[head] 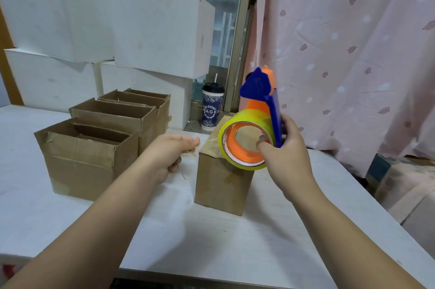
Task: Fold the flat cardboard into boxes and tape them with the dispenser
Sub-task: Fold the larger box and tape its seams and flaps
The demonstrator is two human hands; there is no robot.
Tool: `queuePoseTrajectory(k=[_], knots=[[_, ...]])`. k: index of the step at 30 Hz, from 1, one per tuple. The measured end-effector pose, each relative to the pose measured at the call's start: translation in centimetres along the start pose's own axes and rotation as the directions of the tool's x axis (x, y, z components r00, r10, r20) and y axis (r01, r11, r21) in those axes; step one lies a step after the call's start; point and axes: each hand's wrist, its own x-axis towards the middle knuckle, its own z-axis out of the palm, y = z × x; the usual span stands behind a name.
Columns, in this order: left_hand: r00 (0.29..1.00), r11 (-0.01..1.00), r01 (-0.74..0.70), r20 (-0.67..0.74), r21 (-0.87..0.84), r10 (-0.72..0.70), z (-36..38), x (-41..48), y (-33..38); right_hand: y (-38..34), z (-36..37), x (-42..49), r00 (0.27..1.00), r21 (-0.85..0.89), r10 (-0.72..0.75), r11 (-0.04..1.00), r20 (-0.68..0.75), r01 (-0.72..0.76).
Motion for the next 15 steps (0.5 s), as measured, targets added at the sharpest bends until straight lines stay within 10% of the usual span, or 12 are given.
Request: queuePoseTrajectory(k=[15], knots=[[0.964,0.969,0.205,0.201,-0.136,-0.176,0.21,0.87,-0.32,0.19,-0.73,-0.09,0.983,0.237,0.101,0.962,0.151,-0.135]])
